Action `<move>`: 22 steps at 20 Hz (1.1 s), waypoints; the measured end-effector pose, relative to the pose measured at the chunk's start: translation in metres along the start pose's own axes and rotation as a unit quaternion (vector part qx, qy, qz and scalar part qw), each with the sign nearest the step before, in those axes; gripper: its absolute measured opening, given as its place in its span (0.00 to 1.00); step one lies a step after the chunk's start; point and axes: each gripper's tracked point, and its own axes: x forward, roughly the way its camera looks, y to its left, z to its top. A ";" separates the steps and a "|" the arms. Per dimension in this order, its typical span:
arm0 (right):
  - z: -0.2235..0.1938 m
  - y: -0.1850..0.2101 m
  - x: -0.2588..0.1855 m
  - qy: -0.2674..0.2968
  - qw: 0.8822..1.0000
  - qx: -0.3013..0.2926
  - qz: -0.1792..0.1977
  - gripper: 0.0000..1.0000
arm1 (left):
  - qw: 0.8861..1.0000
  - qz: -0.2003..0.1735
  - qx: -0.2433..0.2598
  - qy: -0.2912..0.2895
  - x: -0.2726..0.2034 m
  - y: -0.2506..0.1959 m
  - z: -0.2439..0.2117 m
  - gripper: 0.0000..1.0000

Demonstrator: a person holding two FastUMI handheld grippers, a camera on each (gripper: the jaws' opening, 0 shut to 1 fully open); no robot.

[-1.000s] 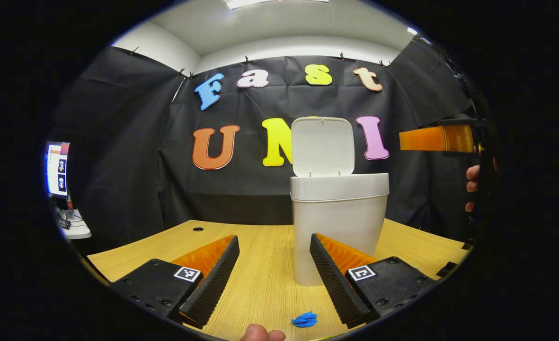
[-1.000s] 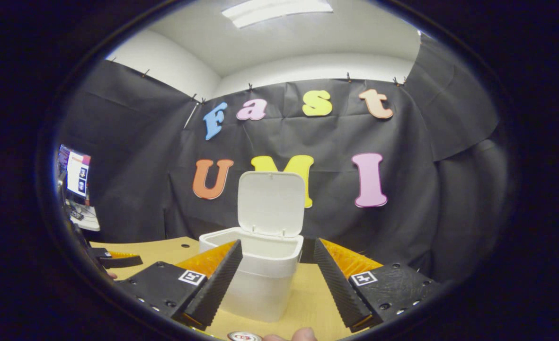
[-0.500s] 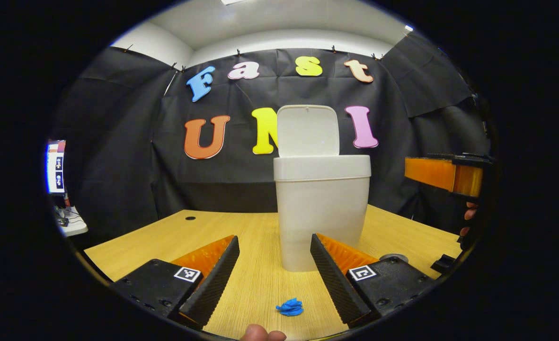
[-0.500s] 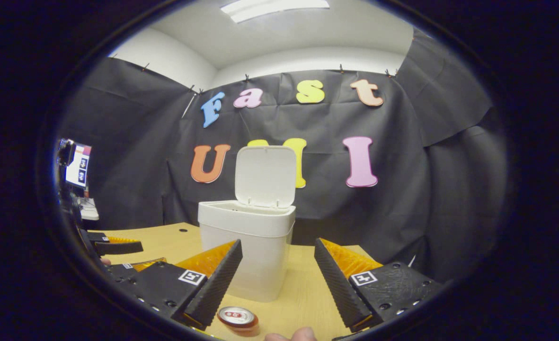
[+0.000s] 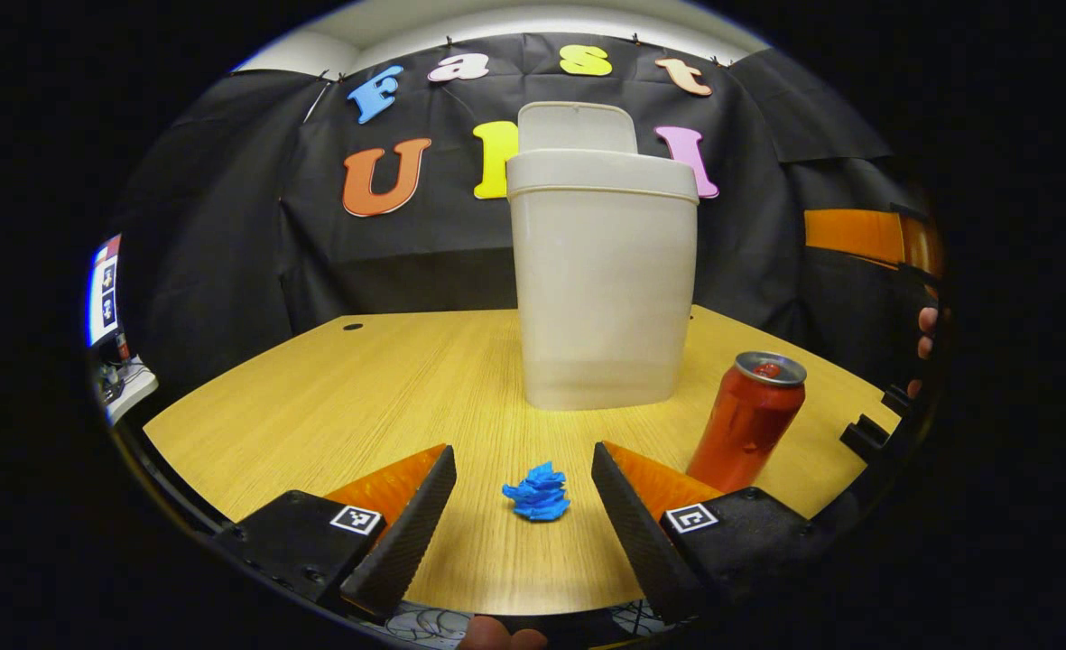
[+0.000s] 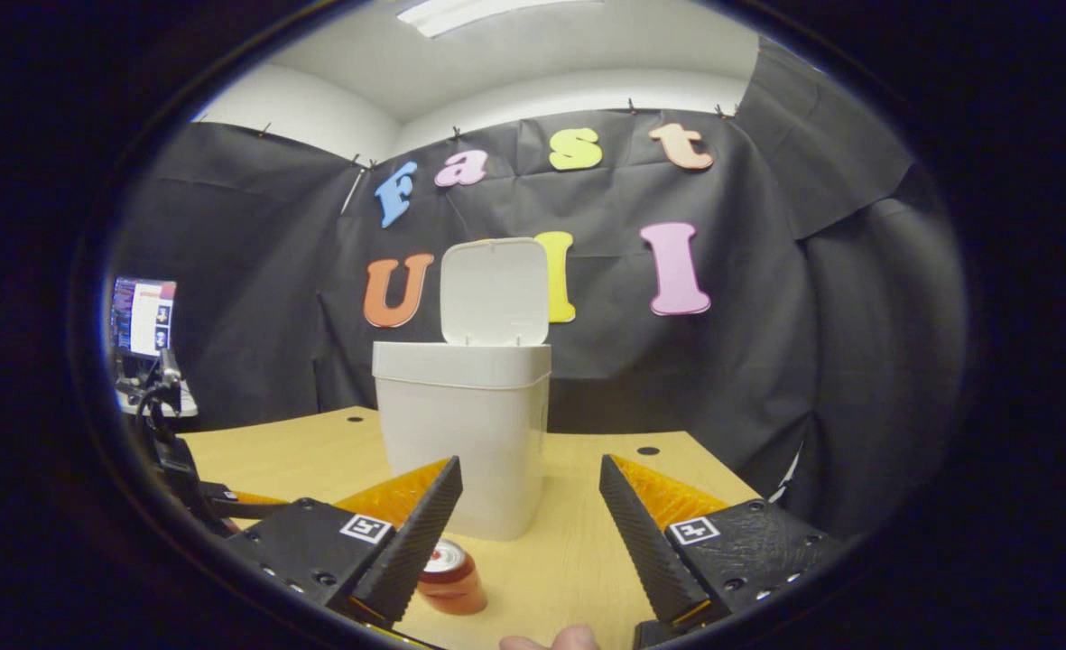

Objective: Press the lid of the desktop garbage bin to open it, pick up the crumpled paper on the desktop and throw it into the bin, then pick up the pop can on the desktop and drop it into the bin, and finally close the garbage bin lid.

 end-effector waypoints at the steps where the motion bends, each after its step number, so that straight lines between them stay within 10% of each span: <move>1: -0.003 -0.002 -0.001 0.001 1.000 0.001 0.000 0.98 | 1.000 0.001 -0.001 0.007 0.004 0.000 -0.005 0.98; 14: -0.031 -0.014 -0.004 0.020 1.000 0.017 -0.008 0.94 | 0.999 0.009 -0.009 0.052 0.038 -0.004 -0.036 0.92; 22: -0.032 -0.008 -0.007 0.017 1.000 -0.001 -0.009 0.96 | 0.999 0.011 -0.013 0.047 0.037 -0.010 -0.037 0.48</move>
